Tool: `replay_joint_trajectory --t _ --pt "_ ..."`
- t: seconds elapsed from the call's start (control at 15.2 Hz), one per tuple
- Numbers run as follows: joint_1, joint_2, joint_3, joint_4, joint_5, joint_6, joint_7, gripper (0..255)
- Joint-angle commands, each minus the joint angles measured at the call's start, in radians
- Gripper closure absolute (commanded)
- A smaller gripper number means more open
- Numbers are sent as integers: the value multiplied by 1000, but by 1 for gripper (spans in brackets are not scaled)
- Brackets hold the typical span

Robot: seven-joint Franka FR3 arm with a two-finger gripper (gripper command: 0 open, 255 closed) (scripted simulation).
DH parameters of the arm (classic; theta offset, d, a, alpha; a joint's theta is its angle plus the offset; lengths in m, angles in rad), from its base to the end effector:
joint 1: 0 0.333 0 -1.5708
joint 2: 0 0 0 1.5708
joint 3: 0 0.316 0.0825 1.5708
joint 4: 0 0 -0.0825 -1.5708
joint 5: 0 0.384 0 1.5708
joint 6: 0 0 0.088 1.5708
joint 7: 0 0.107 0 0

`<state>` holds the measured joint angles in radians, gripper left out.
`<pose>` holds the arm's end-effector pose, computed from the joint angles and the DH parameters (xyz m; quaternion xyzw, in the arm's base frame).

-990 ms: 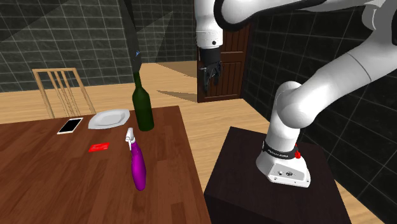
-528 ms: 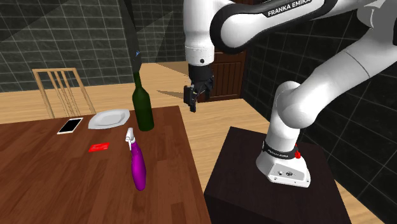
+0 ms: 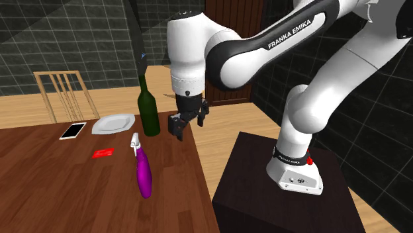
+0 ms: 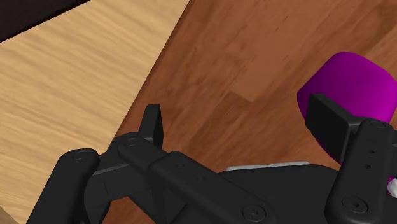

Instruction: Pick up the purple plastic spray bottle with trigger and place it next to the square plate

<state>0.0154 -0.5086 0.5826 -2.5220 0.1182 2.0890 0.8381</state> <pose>0.3313 0.2344 0.4252 0.9805 -0.1775 0.0575 0.0616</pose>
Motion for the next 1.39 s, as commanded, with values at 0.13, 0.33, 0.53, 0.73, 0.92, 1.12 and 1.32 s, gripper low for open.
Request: replay_joint_trajectory --t 0.13,0.33,0.53,0.73,0.92,1.12,1.32 --pt "-65 148 147 81 -81 83 202 0" --pt "-137 287 265 158 -209 124 383 0" --pt "-197 473 371 257 -420 122 611 0" --pt "-155 692 386 381 -666 57 844 0" --pt "-50 822 321 482 -789 3 960 0" --pt "-42 847 300 471 -820 26 977 0" --pt "-35 874 281 463 -853 49 996 0"
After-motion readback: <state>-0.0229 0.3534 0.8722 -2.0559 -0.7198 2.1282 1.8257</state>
